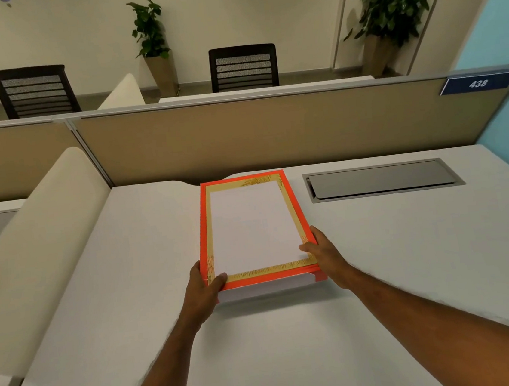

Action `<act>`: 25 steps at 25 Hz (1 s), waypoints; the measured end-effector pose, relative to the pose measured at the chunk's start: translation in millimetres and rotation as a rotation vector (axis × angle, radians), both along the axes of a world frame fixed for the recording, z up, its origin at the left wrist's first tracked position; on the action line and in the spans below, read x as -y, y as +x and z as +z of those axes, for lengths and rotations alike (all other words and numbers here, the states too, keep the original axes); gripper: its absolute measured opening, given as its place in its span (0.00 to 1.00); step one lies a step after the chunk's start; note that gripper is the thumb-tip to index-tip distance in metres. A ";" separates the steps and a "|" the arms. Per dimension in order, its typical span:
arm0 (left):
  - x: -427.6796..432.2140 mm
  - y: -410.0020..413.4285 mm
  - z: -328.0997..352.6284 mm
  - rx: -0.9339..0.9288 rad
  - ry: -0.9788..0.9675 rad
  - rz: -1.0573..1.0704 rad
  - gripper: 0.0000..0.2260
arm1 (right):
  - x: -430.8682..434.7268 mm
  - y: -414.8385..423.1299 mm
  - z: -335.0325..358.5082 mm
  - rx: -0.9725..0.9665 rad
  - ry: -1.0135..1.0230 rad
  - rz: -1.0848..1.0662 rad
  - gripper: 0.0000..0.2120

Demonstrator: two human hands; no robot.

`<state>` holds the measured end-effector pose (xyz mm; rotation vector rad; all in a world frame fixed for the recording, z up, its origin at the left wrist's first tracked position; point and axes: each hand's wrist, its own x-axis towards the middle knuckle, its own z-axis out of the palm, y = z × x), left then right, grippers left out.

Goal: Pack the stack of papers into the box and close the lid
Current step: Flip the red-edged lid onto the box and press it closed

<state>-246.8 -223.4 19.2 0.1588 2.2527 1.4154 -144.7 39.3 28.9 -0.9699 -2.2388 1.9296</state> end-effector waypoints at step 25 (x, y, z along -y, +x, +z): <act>-73.3 -139.6 -16.7 -0.472 -0.617 -0.361 0.34 | -58.8 -162.1 -12.7 0.244 0.847 0.399 0.33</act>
